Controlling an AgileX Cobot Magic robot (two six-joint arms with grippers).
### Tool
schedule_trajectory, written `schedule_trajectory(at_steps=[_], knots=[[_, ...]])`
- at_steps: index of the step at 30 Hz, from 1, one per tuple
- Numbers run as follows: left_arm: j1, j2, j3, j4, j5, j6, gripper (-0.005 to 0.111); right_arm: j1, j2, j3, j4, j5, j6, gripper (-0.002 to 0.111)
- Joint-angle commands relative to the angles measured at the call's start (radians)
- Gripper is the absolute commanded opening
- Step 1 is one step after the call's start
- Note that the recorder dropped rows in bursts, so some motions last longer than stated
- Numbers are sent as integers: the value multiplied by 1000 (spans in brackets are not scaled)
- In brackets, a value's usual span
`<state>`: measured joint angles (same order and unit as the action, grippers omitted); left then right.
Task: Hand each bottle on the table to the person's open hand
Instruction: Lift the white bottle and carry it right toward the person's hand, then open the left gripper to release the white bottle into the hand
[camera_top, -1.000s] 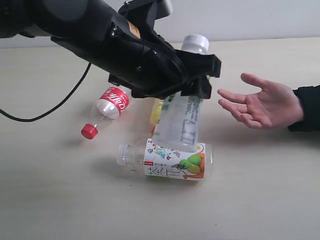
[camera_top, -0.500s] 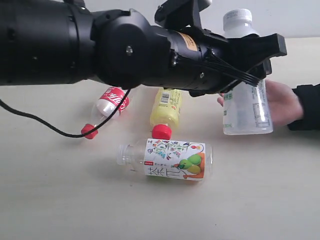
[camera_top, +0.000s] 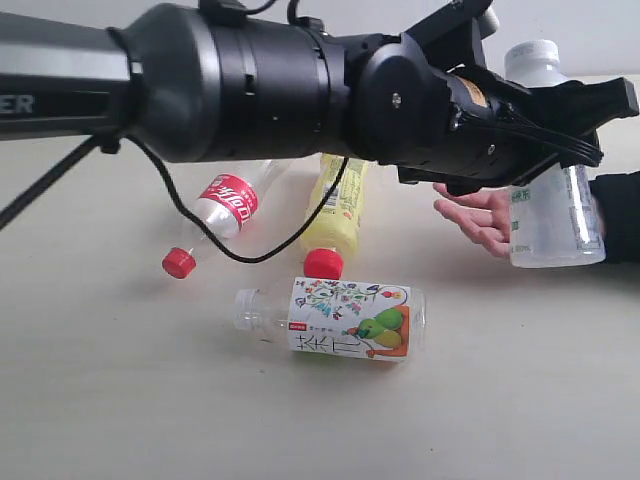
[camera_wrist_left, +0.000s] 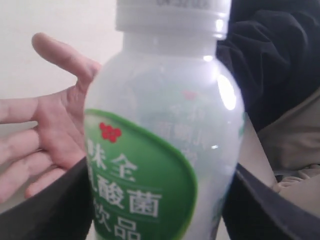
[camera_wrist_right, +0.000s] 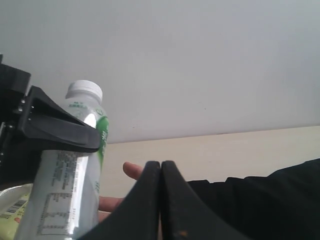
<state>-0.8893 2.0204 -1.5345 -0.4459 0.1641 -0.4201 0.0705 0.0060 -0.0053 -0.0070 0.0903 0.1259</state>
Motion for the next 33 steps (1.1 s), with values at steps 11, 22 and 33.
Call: schedule_trajectory(at_steps=[11, 22, 33], knots=[[23, 103, -196, 349, 216, -302, 0, -5, -6, 5, 0, -3, 0, 0], [23, 150, -259, 437, 218, -476, 0, -5, -6, 5, 0, -3, 0, 0], [10, 209, -275, 437, 216, -505, 0, -5, -6, 5, 0, -3, 0, 0]])
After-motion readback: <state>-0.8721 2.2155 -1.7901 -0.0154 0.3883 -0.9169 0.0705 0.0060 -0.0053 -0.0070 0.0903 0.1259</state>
